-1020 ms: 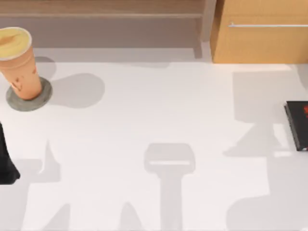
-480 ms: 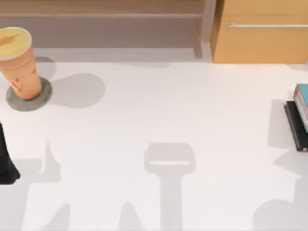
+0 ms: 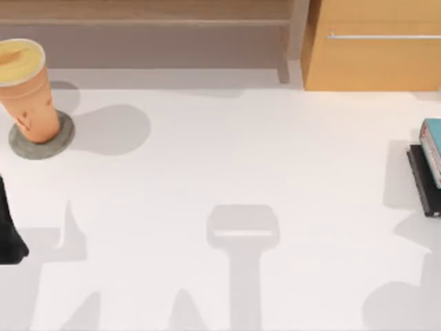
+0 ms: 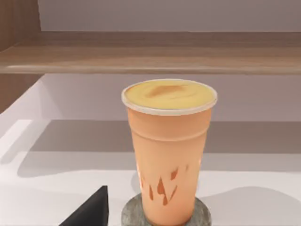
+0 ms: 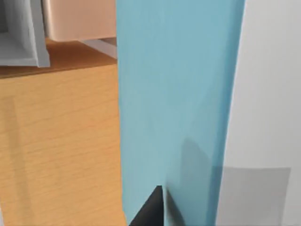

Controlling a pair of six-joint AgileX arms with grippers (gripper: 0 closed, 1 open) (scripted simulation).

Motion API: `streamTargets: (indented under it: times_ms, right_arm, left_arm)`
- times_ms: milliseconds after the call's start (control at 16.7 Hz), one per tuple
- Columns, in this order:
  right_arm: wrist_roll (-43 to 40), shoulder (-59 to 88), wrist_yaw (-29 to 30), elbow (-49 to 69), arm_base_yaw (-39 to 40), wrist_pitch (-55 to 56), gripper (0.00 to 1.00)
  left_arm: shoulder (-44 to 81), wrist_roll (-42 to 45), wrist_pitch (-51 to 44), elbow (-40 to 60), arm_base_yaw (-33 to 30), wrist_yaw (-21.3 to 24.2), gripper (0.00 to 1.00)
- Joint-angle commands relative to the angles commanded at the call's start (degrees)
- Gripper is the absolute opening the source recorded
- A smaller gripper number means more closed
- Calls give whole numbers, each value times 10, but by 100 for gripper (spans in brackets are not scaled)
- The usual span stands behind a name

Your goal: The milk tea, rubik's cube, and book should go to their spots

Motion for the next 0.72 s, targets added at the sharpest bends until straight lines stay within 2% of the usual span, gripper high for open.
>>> streamTargets:
  times_ms: [180,720]
  right_arm:
    - [0,1,0,0,0,0,0]
    - [0,1,0,0,0,0,68]
  left_arm:
    - [0,0,0,0,0,0,100]
    - [0,0,0,0,0,0,100]
